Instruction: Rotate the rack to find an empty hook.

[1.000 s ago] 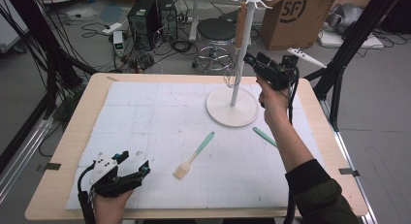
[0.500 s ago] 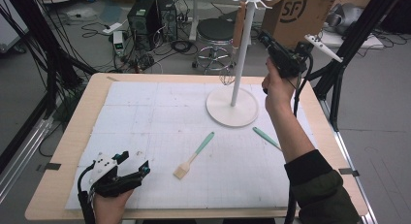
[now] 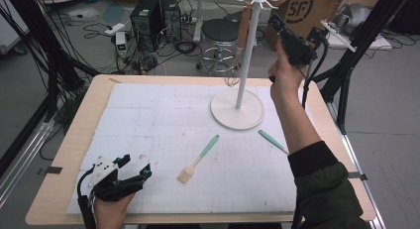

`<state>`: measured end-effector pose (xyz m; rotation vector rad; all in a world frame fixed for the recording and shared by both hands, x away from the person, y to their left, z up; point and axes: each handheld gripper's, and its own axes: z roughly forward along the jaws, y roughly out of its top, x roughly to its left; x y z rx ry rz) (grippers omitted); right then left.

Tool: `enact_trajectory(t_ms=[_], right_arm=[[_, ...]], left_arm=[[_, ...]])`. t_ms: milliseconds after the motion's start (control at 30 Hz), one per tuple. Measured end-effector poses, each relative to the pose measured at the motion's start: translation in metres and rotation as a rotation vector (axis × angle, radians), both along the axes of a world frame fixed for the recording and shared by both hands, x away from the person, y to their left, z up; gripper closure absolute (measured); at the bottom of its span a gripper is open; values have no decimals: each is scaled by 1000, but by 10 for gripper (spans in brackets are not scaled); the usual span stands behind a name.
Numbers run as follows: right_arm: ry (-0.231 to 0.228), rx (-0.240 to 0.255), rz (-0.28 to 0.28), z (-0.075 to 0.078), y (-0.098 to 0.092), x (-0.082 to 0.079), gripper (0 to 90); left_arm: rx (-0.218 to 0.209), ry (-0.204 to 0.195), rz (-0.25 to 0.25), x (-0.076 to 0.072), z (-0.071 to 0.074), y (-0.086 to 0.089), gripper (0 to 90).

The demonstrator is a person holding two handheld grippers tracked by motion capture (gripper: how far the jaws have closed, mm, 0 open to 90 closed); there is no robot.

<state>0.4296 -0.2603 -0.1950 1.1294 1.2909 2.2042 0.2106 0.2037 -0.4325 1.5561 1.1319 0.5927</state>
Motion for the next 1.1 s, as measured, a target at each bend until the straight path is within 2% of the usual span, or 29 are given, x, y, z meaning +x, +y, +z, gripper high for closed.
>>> enact_trajectory(t_ms=[33,333,633,900,1100], right_arm=[[-3,-7,-8,-1,-1,2,900],[-27,25,-5,4,-2,16,900],[-38,10,9,7,2,13,900],[-53,-15,55,8,21,6,900],[-46,-31,75,11,29,7,900]], left_arm=[[0,1,0,0,0,0,192],[-6,8,8,1,-2,2,193],[-4,7,1,2,-2,2,194],[-3,-1,2,0,0,2,196],[-4,-1,4,1,0,2,196]])
